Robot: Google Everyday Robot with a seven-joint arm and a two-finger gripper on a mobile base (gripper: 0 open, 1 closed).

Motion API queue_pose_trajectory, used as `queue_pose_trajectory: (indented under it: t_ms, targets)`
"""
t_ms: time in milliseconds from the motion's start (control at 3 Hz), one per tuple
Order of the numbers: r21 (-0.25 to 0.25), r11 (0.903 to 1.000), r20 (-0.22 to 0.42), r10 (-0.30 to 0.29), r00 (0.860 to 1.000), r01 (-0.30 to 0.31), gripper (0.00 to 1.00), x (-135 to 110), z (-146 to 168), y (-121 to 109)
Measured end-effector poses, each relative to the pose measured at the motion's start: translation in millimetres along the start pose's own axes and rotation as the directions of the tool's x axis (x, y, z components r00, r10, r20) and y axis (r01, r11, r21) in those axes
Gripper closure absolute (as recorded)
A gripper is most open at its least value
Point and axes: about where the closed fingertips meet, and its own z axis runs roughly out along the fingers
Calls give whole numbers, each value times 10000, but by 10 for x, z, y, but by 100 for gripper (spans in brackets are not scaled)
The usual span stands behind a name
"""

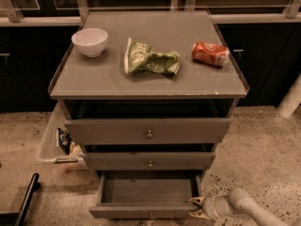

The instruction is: Open bottom drawer

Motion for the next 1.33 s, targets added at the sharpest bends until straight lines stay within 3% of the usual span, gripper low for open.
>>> queue_pose_trajectory:
  t_ms: [333,667,1333]
  targets:
    - [213,9998,-138,-40,9999,43,89,9,-129,108]
    - [213,9998,-137,-40,9999,43,86,9,-128,108]
    - [212,9998,-137,-40,9999,43,39,9,-128,109]
